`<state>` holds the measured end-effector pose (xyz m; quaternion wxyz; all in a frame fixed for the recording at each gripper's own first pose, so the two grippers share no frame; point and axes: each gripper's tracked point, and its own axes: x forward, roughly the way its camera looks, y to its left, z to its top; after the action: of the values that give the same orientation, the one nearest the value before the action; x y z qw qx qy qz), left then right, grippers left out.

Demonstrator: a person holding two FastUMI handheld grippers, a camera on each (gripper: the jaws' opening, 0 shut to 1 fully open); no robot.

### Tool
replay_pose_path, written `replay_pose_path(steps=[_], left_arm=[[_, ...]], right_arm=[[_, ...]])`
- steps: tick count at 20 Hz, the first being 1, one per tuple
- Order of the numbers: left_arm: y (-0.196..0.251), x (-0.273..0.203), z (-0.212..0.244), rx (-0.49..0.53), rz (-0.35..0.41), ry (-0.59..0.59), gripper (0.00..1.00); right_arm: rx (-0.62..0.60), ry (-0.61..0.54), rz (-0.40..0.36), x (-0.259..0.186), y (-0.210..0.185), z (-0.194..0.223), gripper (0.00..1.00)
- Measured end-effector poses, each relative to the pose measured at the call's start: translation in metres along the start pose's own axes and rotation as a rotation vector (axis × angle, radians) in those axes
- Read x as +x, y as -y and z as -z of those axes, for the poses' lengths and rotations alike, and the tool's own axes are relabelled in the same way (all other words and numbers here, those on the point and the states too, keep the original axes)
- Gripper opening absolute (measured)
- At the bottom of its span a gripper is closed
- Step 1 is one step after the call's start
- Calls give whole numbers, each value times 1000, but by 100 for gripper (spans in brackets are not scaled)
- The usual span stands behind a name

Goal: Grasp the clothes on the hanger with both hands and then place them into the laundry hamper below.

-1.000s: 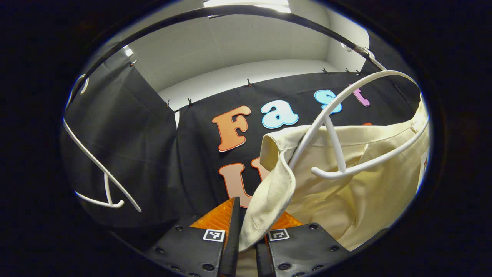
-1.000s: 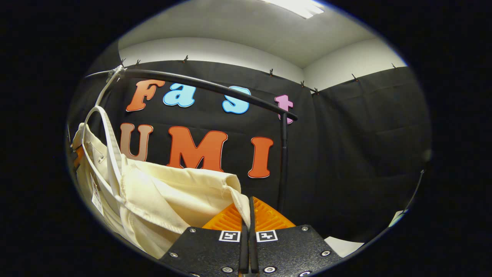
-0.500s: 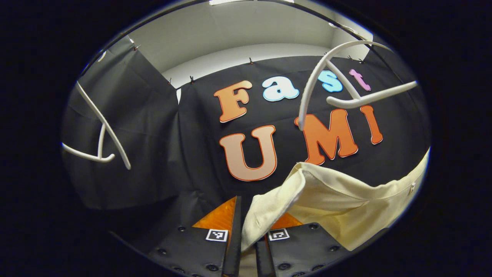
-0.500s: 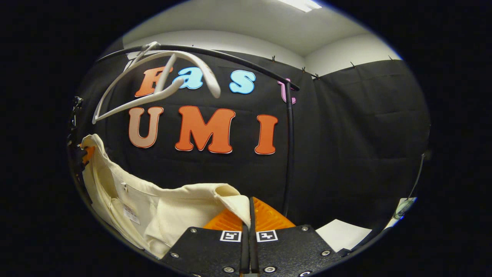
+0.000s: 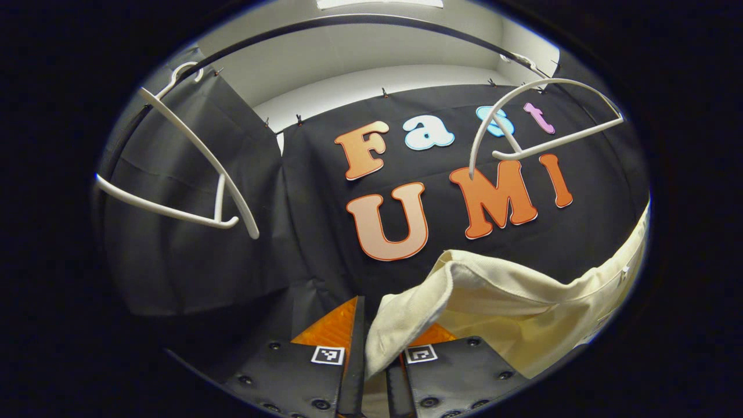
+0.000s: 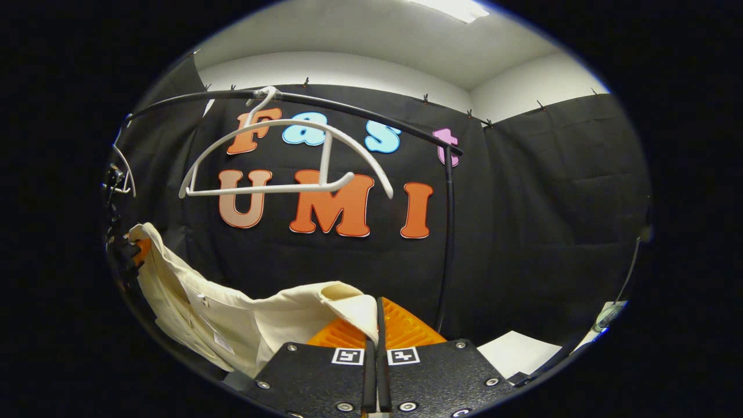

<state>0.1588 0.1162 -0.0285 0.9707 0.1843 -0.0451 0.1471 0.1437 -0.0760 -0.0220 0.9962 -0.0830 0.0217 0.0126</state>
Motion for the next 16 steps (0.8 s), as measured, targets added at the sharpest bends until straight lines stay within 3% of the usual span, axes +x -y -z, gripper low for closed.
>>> replay_pose_path(steps=[4, 9, 13, 16], left_arm=[[2, -35, -11, -65, 47, -12, 20], [31, -84, -16, -161, 157, -55, 19], [61, -101, -12, -259, 234, -127, 28], [94, -128, -9, -312, 367, -168, 30]], right_arm=[[52, -10, -37, -32, -25, -13, 0], [79, -49, -114, -68, -68, -9, 1], [97, -92, -196, -86, -107, 4, 1], [102, -134, -243, -90, -131, 21, 1]])
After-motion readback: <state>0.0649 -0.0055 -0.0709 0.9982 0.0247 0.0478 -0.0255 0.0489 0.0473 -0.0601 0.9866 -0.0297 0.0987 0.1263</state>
